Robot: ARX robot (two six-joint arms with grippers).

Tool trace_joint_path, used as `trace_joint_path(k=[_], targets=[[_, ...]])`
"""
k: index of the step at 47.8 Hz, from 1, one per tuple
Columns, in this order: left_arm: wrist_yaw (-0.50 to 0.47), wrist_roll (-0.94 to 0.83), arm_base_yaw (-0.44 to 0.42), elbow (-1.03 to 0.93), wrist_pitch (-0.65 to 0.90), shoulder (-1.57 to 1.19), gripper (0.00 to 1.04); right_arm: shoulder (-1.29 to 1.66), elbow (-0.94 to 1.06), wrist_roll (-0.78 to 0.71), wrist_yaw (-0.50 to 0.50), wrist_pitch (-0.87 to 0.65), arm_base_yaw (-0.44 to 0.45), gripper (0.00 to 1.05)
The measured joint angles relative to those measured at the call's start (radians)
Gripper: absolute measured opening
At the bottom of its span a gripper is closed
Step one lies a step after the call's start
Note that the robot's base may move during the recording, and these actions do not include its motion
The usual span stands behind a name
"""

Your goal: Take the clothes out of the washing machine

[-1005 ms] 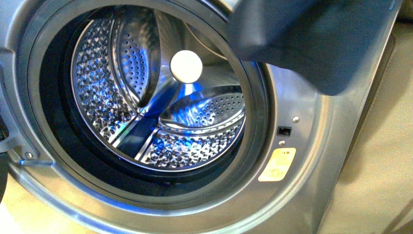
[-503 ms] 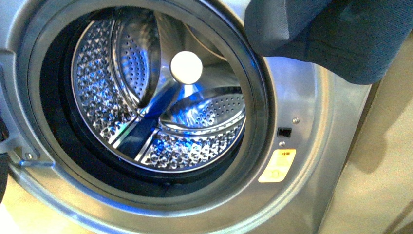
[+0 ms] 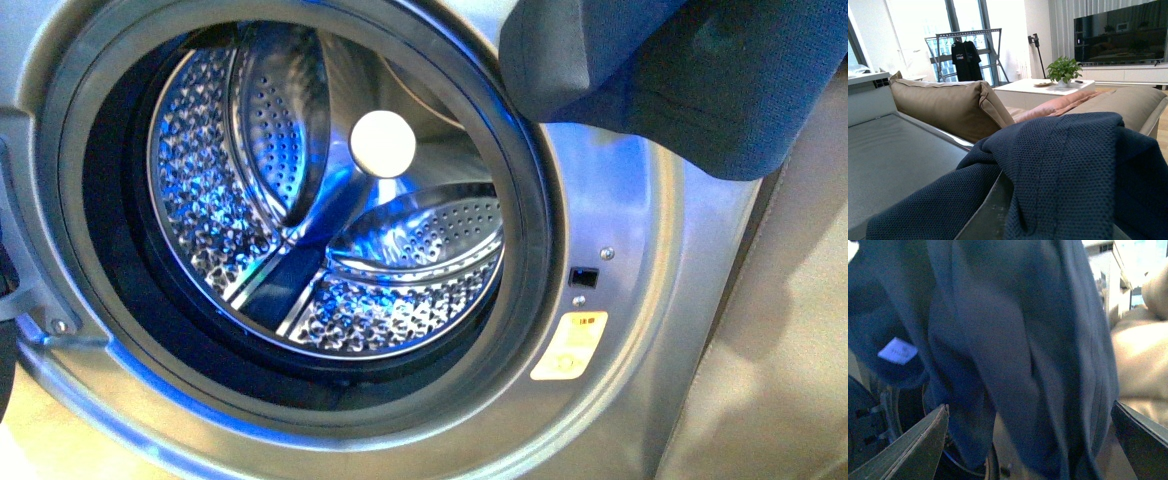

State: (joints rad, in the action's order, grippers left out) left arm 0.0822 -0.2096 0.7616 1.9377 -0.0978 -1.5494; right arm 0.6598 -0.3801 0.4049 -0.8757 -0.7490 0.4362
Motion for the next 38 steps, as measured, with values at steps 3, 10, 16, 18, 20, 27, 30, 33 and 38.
trace_joint_path(k=[3,10,16,18,20,27,30,33,38], targets=[[0.0,0.0,0.0,0.0,0.0,0.0,0.14,0.076,-0.076,0.014,-0.022,-0.046,0.0,0.97],[0.0,0.0,0.0,0.0,0.0,0.0,0.14,0.252,-0.267,0.045,-0.104,-0.092,-0.01,0.97],[0.0,0.0,0.0,0.0,0.0,0.0,0.14,0.399,-0.421,0.092,-0.279,-0.104,-0.048,0.97],[0.0,0.0,0.0,0.0,0.0,0.0,0.14,0.438,-0.445,0.118,-0.338,-0.146,-0.068,0.97],[0.0,0.0,0.0,0.0,0.0,0.0,0.14,0.46,-0.453,0.147,-0.375,-0.176,-0.089,0.97],[-0.001,0.0,0.0,0.0,0.0,0.0,0.14,0.48,-0.455,0.215,-0.389,-0.263,-0.163,0.97],[-0.002,0.0,0.0,0.0,0.0,0.0,0.14,0.47,-0.455,0.243,-0.371,-0.269,-0.225,0.97],[-0.002,0.0,0.0,0.0,0.0,0.0,0.14,0.462,-0.455,0.255,-0.354,-0.264,-0.264,0.97],[-0.002,0.0,0.0,0.0,0.0,0.0,0.14,0.436,-0.454,0.289,-0.295,-0.265,-0.362,0.97]])
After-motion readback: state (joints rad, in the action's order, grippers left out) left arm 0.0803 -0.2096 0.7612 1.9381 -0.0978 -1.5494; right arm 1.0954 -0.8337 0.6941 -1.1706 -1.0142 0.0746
